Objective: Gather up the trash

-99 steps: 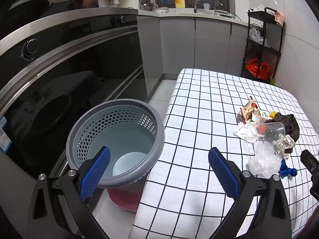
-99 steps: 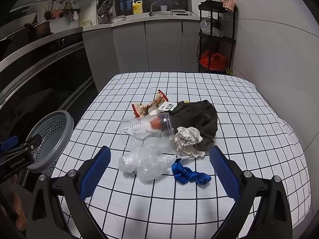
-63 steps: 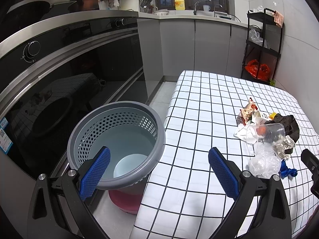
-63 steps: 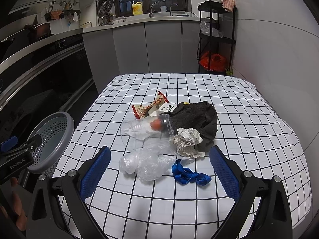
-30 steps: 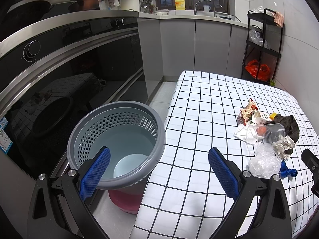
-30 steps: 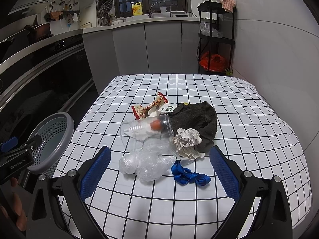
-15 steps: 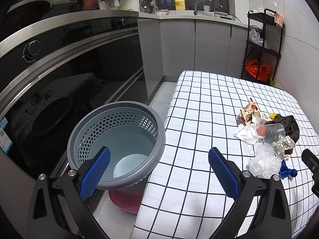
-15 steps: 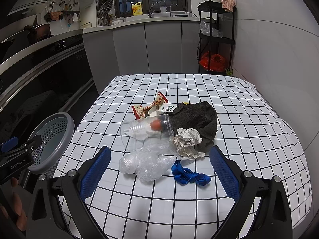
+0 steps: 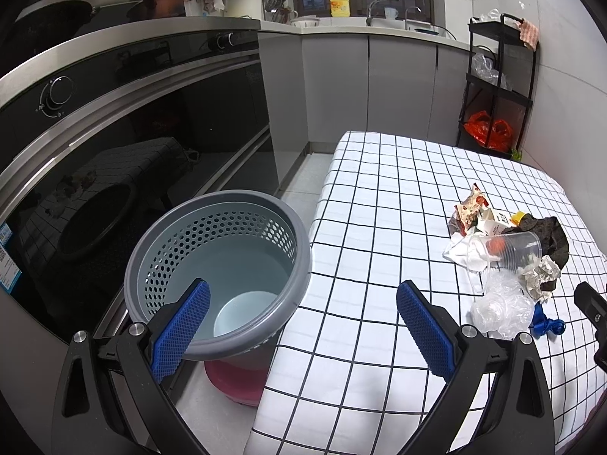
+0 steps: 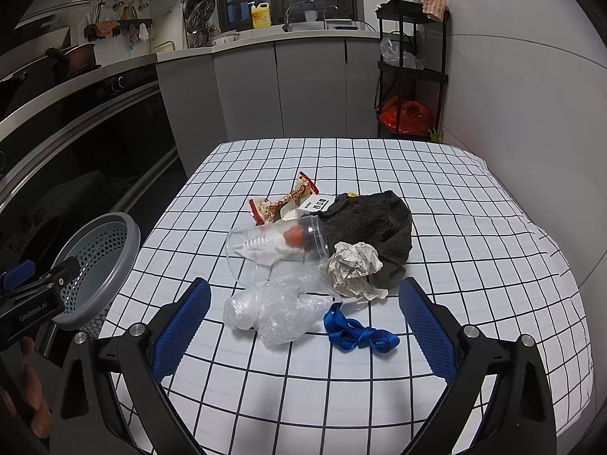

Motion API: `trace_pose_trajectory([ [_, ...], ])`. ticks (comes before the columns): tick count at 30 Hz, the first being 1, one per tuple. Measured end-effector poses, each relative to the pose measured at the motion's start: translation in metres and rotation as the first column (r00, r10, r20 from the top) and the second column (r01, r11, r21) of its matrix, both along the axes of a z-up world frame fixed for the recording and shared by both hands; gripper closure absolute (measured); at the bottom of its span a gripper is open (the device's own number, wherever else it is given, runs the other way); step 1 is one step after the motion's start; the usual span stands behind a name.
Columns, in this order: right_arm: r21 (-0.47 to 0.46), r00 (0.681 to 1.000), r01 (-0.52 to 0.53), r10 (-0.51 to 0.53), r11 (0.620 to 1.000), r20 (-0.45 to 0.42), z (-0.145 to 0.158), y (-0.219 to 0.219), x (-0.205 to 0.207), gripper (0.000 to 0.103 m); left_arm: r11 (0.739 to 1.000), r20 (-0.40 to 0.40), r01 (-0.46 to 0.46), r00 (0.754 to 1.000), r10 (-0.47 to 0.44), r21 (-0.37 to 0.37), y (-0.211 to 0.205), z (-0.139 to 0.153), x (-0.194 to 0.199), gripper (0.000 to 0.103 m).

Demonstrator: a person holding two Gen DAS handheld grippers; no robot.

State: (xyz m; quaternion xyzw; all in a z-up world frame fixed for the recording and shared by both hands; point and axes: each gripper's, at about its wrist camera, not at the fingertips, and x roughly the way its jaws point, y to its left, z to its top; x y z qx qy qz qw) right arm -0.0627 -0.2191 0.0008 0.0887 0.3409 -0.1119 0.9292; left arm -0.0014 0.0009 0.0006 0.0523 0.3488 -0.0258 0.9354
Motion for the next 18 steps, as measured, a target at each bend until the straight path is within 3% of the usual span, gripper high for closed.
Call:
trace_pose_trajectory([
  [18,0.044,0.991,0.080,-0.074,0.996,-0.115,-0.044,-0.073,-0.026,0.008,0.994,-0.078,0.107,0.991,-0.107,-0.001,-0.052,-0.028,0.005,0.006],
])
